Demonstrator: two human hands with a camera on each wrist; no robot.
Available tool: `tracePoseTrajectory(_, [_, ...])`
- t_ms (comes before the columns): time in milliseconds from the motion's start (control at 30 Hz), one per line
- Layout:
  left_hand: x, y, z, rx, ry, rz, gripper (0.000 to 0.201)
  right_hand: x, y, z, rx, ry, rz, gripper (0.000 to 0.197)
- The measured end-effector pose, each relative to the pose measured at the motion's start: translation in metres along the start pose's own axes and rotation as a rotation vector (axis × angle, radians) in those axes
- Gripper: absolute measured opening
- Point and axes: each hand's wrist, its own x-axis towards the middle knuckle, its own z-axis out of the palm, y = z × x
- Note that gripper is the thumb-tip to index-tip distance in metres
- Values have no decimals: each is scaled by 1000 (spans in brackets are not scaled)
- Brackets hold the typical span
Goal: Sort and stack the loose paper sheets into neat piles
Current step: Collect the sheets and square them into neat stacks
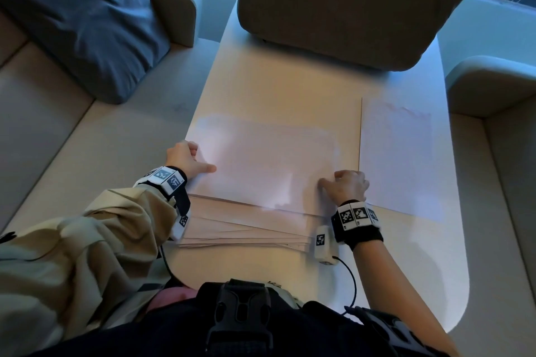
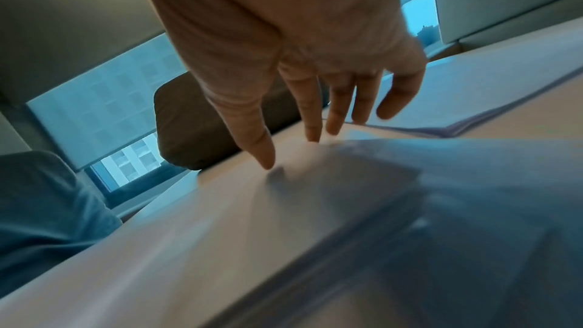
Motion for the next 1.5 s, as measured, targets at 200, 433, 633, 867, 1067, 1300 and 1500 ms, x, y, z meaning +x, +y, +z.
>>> tracePoseTrajectory(200, [-4,1,9,-5,-22,155,30,-13,-15,-3,245,14,-195,25])
tracePoseTrajectory(433, [-4,-4,11,-71,-15,141,32,-32,-29,6,91,-155,-573,80])
tracePoseTrajectory(633, [-8,1,12,-53,40,137,55,-32,-21,0,405,-118,-558,40])
tracePoseTrajectory(867, [-9,16,-9,-325,34,86,122,-33,-1,-41,970,-272,-320,12])
tracePoseTrajectory(1067, [-29,59,-32,-688,83,299,38,-40,-8,-66,1060,-155,-402,13])
tracePoseTrajectory(1300, [-30,69,-35,-759,86,355,39,-35,-18,-78,1023,-79,-466,30])
tracePoseTrajectory(1500, [-33,62,-28,-737,85,328,36,-33,-17,-67,1012,-83,-397,36])
